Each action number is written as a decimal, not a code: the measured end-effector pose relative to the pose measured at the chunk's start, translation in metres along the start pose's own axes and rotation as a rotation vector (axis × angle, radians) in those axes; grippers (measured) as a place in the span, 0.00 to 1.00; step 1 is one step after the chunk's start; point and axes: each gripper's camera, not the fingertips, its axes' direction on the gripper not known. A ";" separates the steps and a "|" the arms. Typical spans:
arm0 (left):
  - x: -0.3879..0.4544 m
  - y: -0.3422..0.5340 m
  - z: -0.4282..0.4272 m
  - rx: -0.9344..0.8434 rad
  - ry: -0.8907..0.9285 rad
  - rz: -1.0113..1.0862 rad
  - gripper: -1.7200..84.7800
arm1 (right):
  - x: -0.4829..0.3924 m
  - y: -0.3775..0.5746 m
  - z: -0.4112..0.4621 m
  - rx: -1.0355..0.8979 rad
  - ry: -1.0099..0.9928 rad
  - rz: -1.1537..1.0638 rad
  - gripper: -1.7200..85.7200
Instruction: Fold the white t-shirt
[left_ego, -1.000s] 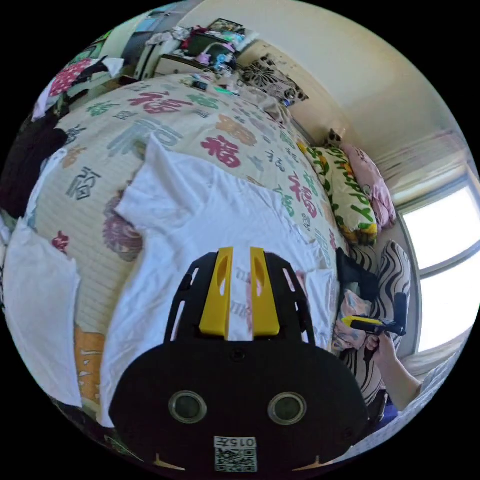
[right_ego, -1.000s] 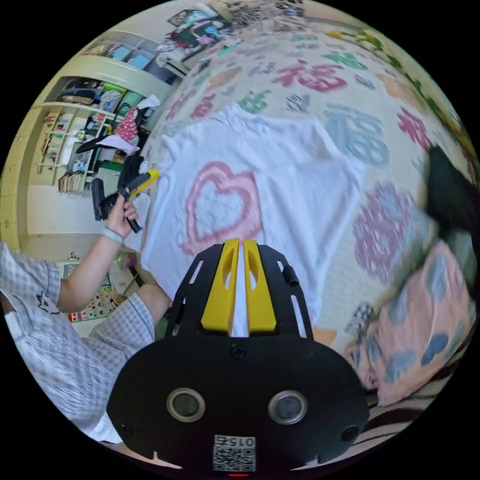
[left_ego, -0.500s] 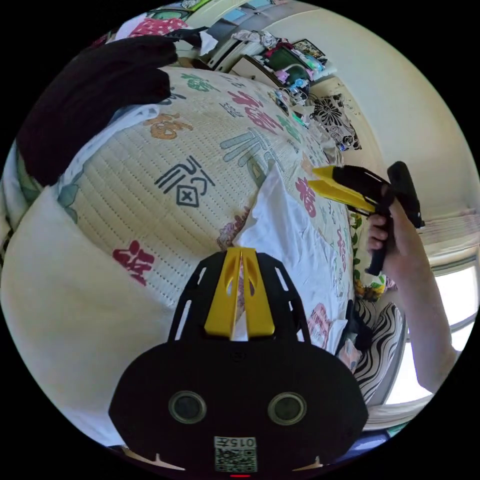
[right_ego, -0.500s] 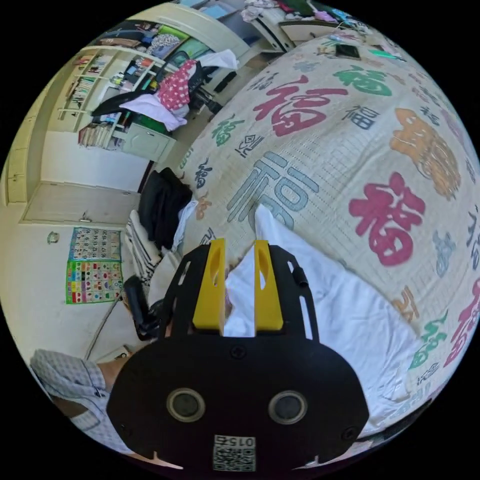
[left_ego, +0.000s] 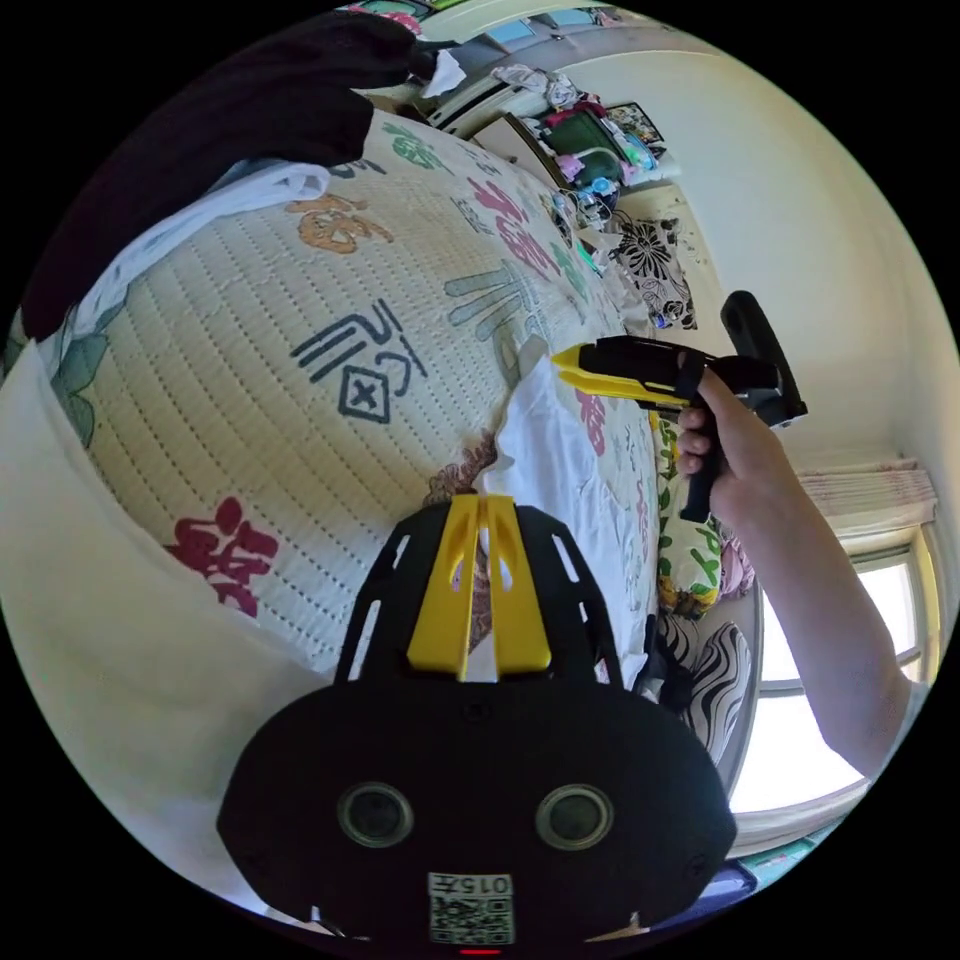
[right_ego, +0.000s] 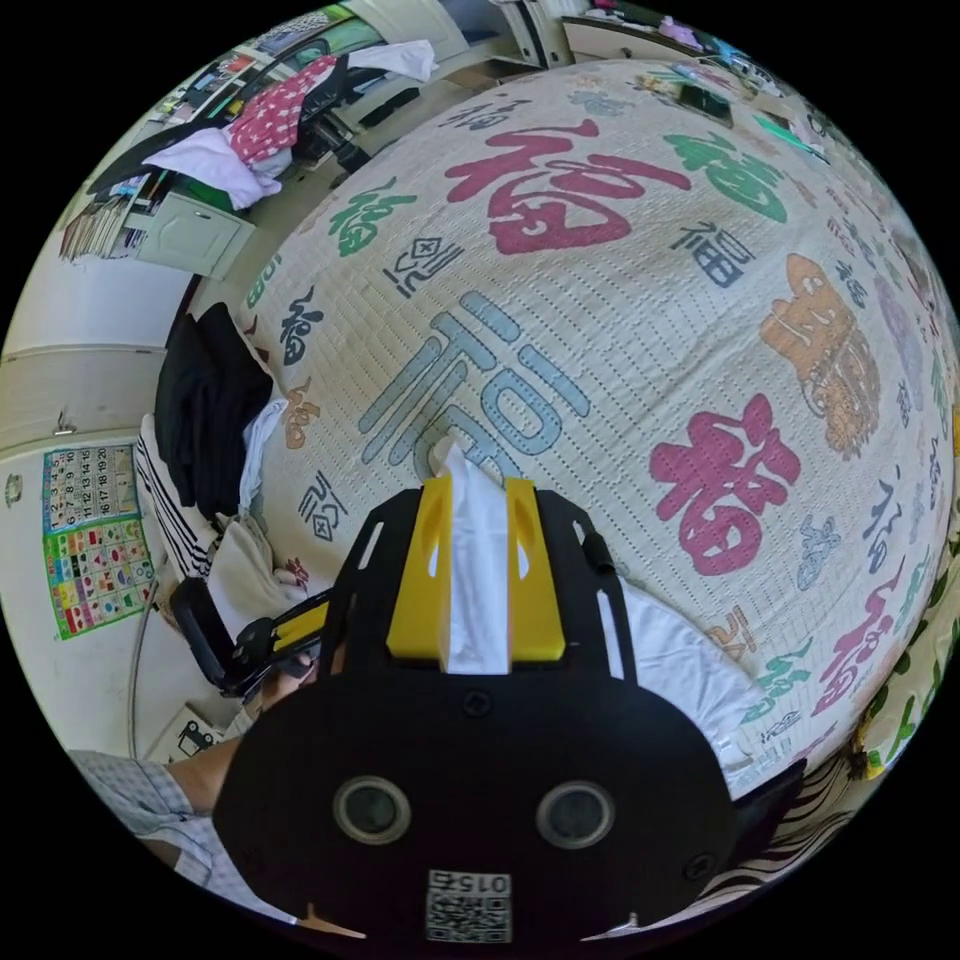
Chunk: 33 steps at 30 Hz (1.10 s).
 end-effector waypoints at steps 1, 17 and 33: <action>-0.001 0.004 -0.008 0.020 -0.010 0.003 0.02 | 0.001 -0.005 0.002 -0.010 -0.002 0.004 0.12; 0.006 0.043 -0.042 0.056 -0.037 0.054 0.01 | -0.017 -0.033 0.015 -0.105 0.125 -0.133 0.04; 0.150 0.139 0.002 -0.128 -0.098 0.693 0.03 | 0.216 0.281 -0.112 0.455 -0.417 0.296 0.04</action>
